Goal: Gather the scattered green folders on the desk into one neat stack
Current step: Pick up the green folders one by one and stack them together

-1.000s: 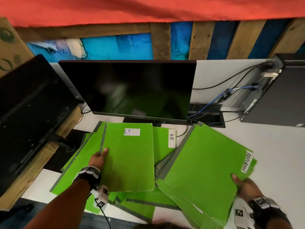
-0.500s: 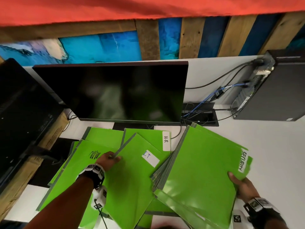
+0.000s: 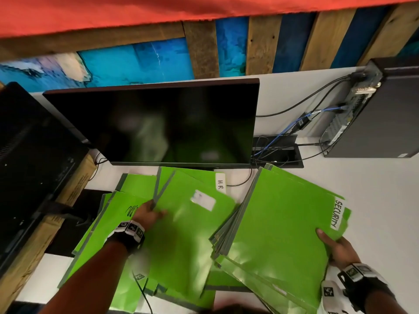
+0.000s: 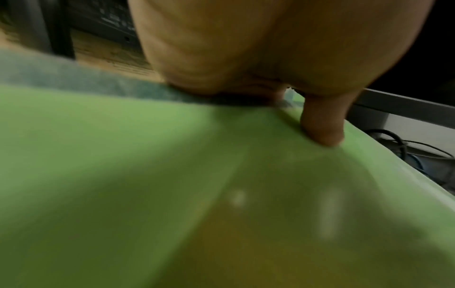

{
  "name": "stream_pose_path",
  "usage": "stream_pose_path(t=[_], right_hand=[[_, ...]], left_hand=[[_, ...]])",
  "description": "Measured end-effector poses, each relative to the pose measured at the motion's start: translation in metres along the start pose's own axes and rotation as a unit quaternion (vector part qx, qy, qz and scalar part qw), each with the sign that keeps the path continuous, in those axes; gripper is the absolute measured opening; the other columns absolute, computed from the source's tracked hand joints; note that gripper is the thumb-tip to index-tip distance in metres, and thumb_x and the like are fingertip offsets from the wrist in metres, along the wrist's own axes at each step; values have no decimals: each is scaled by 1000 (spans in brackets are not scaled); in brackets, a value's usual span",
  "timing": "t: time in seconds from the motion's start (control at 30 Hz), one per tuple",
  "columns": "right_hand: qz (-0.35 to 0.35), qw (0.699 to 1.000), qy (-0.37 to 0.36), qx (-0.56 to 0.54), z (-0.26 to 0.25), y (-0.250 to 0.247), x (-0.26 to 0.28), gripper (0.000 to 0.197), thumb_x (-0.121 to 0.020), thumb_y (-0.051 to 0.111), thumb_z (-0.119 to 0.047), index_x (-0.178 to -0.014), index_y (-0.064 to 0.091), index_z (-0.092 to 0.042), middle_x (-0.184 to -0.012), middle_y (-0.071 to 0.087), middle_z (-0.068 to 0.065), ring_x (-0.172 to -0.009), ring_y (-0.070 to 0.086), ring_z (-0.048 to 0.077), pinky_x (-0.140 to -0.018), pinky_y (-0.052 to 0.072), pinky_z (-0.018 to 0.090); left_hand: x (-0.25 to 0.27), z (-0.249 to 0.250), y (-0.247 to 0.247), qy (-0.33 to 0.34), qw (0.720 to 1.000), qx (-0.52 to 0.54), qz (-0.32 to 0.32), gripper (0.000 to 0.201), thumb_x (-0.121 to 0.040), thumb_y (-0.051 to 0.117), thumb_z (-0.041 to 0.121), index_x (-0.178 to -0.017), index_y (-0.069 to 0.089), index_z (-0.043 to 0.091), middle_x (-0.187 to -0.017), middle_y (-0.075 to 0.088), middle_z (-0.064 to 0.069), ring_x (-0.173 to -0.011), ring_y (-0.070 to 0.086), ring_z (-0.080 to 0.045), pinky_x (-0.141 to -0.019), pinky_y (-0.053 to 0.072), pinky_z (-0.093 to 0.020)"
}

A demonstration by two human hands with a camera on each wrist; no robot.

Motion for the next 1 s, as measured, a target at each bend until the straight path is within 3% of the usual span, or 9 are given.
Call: stream_pose_path(t=[0.17, 0.3, 0.4, 0.47, 0.53, 0.7, 0.83, 0.93, 1.0], right_hand=[[6, 1000, -16, -13, -6, 4, 4, 114, -15, 84, -69, -114, 62, -15, -106, 69, 15, -95, 67, 34, -89, 49, 59], [1, 998, -36, -45, -9, 7, 5, 118, -21, 85, -66, -121, 60, -10, -107, 69, 16, -96, 67, 33, -93, 48, 56], [4, 998, -39, -50, -25, 16, 28, 84, -52, 83, -46, -120, 59, -3, -106, 66, 18, -91, 66, 31, -84, 54, 44], [5, 997, -37, -63, -29, 19, 33, 49, -76, 73, -25, -116, 58, -2, -109, 64, 19, -82, 64, 25, -64, 57, 33], [10, 996, -37, -76, -28, 18, 30, 44, -82, 69, -18, -121, 57, 0, -113, 64, 22, -81, 64, 24, -63, 54, 31], [-2, 995, -42, -87, -24, 19, 25, 56, -73, 77, -30, -118, 59, -3, -108, 67, 18, -83, 66, 24, -61, 56, 30], [-13, 995, -42, -86, -17, 15, 16, 94, -22, 87, -61, -102, 66, -15, -97, 72, 8, -87, 69, 27, -78, 54, 40], [-17, 994, -34, -105, -9, 10, 7, 104, -26, 88, -59, -115, 64, -10, -106, 71, 13, -93, 69, 31, -86, 53, 47], [-21, 989, -12, -147, -8, 9, 11, 99, -38, 87, -55, -120, 62, -6, -106, 71, 16, -91, 69, 34, -84, 54, 49]], left_hand=[[5, -45, -60, -50, 988, 93, 113, 67, -78, 70, 50, -120, 57, -2, -121, 62, -25, -107, 61, -38, -97, 47, -46], [28, -59, -76, -17, 972, 225, 72, 28, -89, 62, 5, -116, 59, -3, -100, 69, -26, -59, 69, -17, -59, 59, -29], [51, -45, -90, 33, 961, 267, 56, 28, -90, 55, -1, -117, 58, 2, -67, 74, -1, -49, 66, -8, -48, 55, -21], [62, -24, -100, 70, 953, 293, 43, 28, -92, 54, 2, -119, 58, 2, -65, 73, 2, -50, 66, -12, -48, 56, -25], [72, 2, -107, 107, 943, 312, 29, 26, -93, 52, 4, -118, 56, 0, -66, 72, 0, -49, 65, -13, -48, 56, -26], [96, 100, -89, 212, 909, 358, -17, 22, -90, 56, 9, -111, 61, 14, -83, 76, 5, -69, 71, -11, -63, 60, -30], [114, 175, -10, 279, 909, 304, -63, 30, -84, 62, 0, -112, 58, 8, -77, 74, 16, -68, 66, 2, -65, 54, -16], [112, 200, 72, 266, 927, 234, -120, 26, -82, 68, 1, -105, 61, 11, -87, 73, 4, -77, 66, -13, -77, 57, -37], [104, 202, 119, 243, 944, 181, -129, 22, -79, 75, 17, -93, 58, 11, -79, 65, -3, -73, 58, -19, -72, 53, -39]])
Point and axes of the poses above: each hand's wrist, its own x-axis away from the middle knuckle, its own y-axis out of the palm, z = x × y, the point moved 6 cm from there along -x, towards the middle knuckle
